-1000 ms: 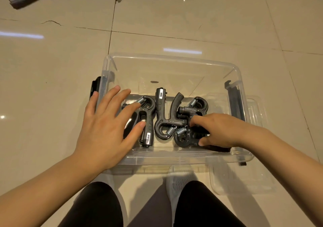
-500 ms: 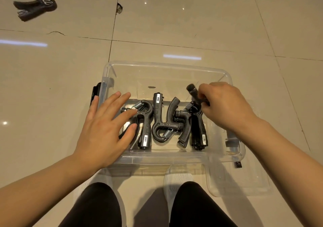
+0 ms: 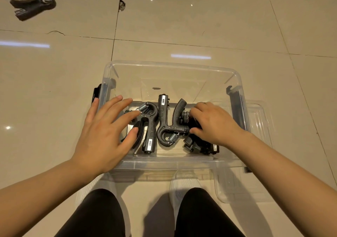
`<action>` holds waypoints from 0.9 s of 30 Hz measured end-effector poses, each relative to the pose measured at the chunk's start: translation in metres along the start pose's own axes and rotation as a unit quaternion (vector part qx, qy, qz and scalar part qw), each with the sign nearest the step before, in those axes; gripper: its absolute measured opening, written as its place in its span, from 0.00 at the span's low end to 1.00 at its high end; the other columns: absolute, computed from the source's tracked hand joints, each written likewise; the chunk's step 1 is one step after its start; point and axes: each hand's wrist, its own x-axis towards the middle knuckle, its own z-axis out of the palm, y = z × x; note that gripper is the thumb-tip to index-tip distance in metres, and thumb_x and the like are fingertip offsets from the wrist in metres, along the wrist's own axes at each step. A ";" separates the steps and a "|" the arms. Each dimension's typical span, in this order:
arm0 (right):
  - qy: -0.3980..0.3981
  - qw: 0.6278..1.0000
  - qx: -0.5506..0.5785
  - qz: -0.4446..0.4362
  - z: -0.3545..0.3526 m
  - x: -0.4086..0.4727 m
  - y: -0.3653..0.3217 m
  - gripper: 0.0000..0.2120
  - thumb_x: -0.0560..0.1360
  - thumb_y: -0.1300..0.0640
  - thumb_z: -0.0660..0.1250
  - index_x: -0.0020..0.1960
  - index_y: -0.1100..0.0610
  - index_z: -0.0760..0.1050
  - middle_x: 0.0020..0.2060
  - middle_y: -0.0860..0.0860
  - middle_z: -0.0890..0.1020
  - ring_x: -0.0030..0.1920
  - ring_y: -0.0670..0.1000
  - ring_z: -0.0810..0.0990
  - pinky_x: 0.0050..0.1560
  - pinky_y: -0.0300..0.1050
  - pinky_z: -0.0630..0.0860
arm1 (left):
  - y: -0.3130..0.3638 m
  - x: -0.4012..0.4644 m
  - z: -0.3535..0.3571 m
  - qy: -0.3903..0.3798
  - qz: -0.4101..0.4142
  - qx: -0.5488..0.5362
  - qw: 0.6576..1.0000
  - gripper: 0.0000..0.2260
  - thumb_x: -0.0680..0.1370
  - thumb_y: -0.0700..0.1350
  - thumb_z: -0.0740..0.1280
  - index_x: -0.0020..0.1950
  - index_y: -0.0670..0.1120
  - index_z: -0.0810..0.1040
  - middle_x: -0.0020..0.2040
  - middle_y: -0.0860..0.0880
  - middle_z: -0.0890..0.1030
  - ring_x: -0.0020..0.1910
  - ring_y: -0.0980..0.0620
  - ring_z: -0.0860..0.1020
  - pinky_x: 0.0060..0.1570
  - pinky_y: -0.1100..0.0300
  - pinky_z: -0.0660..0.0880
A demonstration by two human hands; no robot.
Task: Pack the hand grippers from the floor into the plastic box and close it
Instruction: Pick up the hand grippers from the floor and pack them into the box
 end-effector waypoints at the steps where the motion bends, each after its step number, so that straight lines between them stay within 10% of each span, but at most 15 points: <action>1: -0.005 1.000 -0.005 0.003 0.002 0.005 0.004 0.24 0.74 0.43 0.63 0.66 0.55 0.67 0.62 0.53 0.71 0.62 0.55 0.69 0.58 0.50 0.69 | 0.000 0.000 0.000 0.002 -0.002 -0.003 1.000 0.20 0.76 0.54 0.56 0.61 0.49 0.78 0.67 0.48 0.72 0.71 0.49 0.63 0.72 0.42 0.51; 27: -0.107 0.992 -0.029 0.058 0.014 0.032 0.006 0.23 0.77 0.39 0.57 0.68 0.49 0.68 0.66 0.50 0.68 0.67 0.56 0.63 0.61 0.61 0.65 | -0.001 0.001 -0.001 -0.004 -0.006 -0.004 1.000 0.19 0.76 0.54 0.56 0.59 0.49 0.79 0.64 0.48 0.73 0.70 0.49 0.63 0.71 0.42 0.53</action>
